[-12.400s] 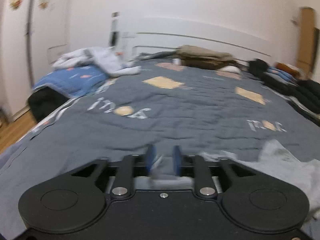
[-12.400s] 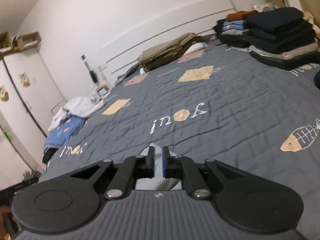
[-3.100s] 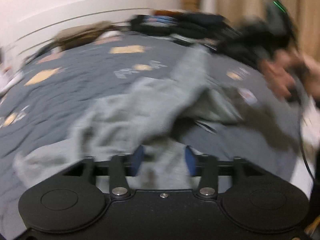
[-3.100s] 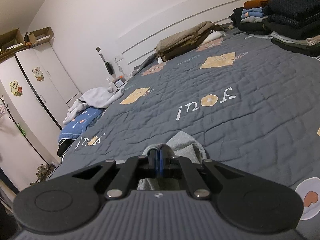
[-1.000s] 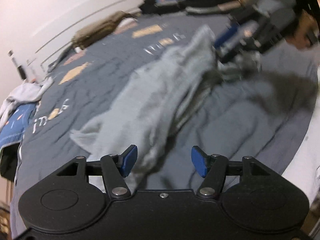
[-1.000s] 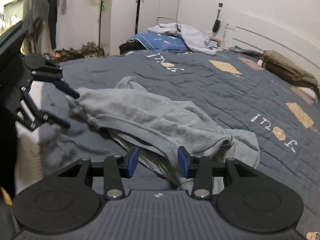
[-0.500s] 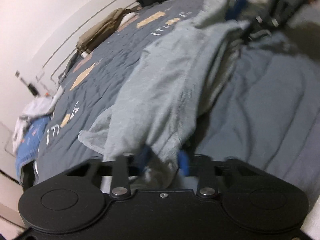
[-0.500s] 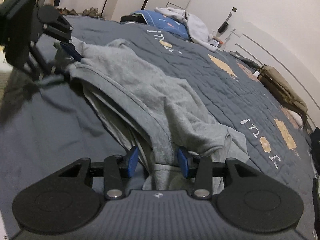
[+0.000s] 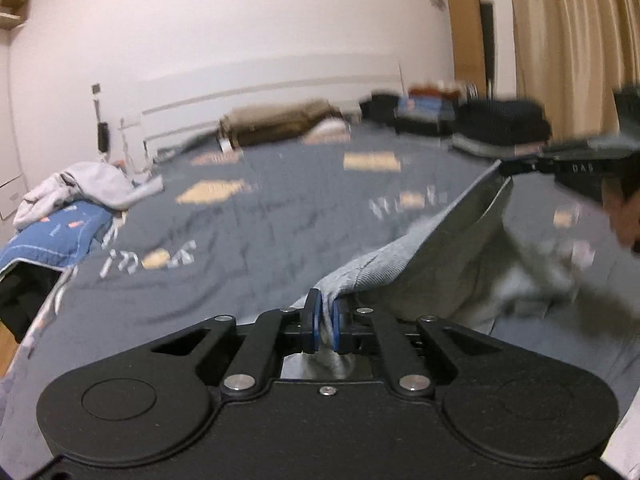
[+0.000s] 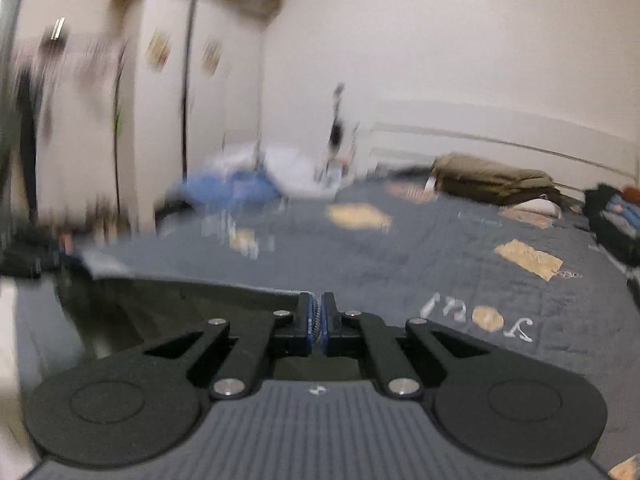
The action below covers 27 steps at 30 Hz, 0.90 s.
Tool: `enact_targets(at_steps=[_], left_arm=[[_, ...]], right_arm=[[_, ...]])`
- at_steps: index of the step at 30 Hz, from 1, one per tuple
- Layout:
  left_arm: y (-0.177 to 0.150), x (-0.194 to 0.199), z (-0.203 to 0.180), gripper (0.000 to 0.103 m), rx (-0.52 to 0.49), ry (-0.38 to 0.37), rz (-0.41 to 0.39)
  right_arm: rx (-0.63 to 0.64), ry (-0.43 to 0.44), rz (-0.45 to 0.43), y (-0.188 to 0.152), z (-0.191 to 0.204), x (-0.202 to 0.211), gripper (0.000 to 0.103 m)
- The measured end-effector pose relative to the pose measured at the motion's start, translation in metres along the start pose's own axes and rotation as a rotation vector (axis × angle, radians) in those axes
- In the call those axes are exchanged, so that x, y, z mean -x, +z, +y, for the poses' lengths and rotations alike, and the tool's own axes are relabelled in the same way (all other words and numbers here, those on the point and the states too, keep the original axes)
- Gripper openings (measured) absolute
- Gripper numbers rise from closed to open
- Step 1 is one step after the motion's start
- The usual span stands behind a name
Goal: Fold clothes
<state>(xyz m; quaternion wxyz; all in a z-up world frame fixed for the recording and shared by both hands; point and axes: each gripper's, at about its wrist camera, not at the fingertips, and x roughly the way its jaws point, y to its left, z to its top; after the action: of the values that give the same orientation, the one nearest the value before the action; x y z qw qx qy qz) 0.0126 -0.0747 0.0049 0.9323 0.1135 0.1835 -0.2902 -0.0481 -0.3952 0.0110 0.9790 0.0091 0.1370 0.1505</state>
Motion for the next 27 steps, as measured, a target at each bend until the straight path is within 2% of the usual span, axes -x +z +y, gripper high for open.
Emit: enact_targets(at_steps=[1,5,8,11,14,15,16,18,22,27], left_arm=[[0.011,0.008,0.001,0.006,-0.002,0.003,-0.021],[0.05,0.04,-0.003,0.006,-0.046,0.023,-0.095],[0.074,0.061,-0.009,0.006,-0.077,0.034,-0.138],[0.087,0.08,-0.022,0.006,-0.107,0.033,-0.167],[0.094,0.095,-0.036,0.006,-0.125,0.021,-0.185],[0.094,0.097,-0.039,0.006,-0.128,0.017,-0.186],[0.094,0.099,-0.043,0.006,-0.131,0.014,-0.186],[0.093,0.103,-0.051,0.006,-0.136,0.007,-0.186],[0.086,0.108,-0.061,0.006,-0.141,-0.01,-0.175],[0.08,0.109,-0.064,0.006,-0.128,-0.027,-0.167]], right_arm=[[-0.048,0.005,-0.035,0.007,-0.002,0.009,0.001],[-0.19,-0.001,-0.127,0.038,-0.011,0.046,0.001],[-0.177,-0.001,-0.152,0.06,-0.007,0.072,0.001],[-0.115,0.053,-0.104,0.071,0.007,0.088,0.002],[-0.05,0.114,-0.014,0.067,0.028,0.095,0.025],[-0.037,0.133,0.015,0.061,0.037,0.097,0.051],[-0.022,0.144,0.016,0.054,0.044,0.1,0.069],[-0.009,0.158,-0.021,0.038,0.053,0.104,0.082],[-0.09,0.224,-0.013,0.011,0.046,0.09,0.097],[-0.103,0.305,0.065,-0.011,0.039,0.057,0.097]])
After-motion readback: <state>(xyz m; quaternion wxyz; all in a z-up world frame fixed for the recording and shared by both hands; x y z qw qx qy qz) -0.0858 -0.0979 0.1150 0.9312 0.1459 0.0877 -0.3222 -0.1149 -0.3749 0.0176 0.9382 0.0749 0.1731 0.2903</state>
